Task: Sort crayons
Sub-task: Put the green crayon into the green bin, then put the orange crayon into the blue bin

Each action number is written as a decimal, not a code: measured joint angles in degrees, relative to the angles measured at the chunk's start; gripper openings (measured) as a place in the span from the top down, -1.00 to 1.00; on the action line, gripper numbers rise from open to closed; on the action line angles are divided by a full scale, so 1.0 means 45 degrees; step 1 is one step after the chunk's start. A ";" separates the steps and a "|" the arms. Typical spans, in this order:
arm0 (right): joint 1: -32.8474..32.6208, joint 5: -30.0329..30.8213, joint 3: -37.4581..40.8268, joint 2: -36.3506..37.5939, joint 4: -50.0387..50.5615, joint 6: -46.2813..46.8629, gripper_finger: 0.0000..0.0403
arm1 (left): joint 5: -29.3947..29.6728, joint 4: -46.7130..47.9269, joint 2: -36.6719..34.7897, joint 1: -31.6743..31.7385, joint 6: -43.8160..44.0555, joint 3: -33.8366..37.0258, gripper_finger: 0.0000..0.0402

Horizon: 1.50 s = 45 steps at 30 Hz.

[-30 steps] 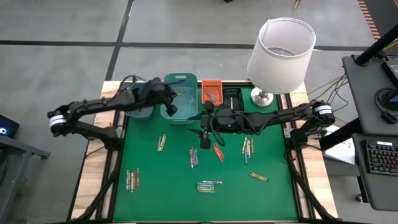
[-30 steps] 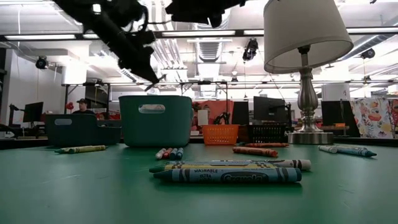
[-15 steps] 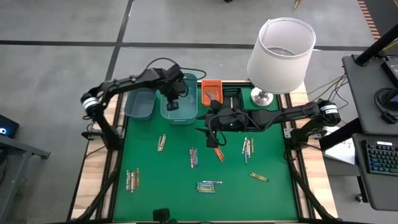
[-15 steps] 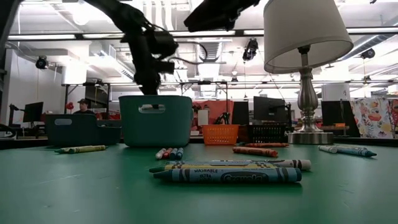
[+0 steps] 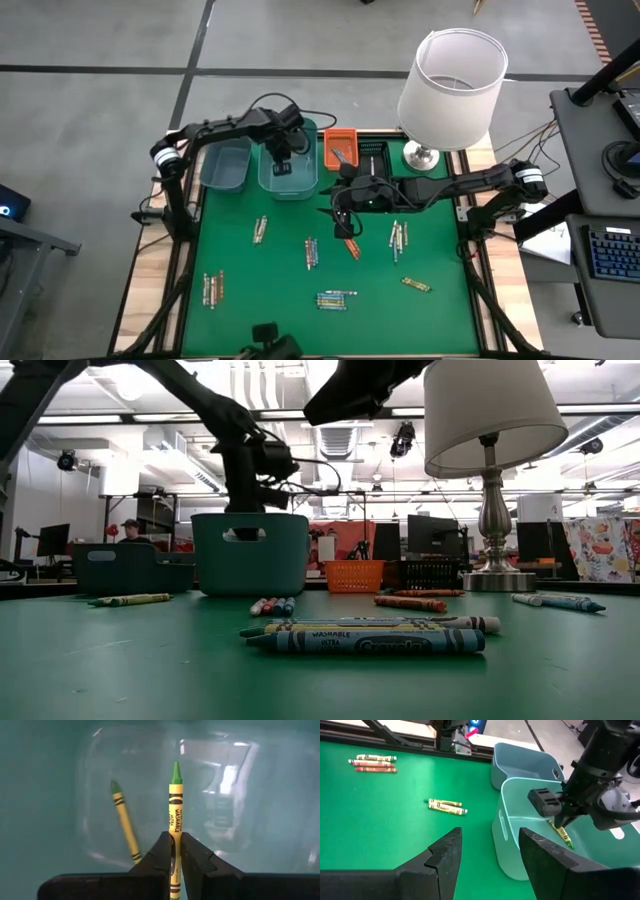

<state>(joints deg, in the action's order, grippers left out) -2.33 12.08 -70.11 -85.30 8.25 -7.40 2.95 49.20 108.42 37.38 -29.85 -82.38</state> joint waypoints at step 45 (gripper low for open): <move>0.0000 -0.0121 -0.0561 0.0010 0.4546 0.6957 0.06 | -0.0439 -0.8451 -0.9334 -0.5345 0.6199 0.5873 0.74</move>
<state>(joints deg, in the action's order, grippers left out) -2.33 11.53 -72.63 -85.25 28.71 23.91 0.97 11.17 66.42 13.33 -1.96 -55.95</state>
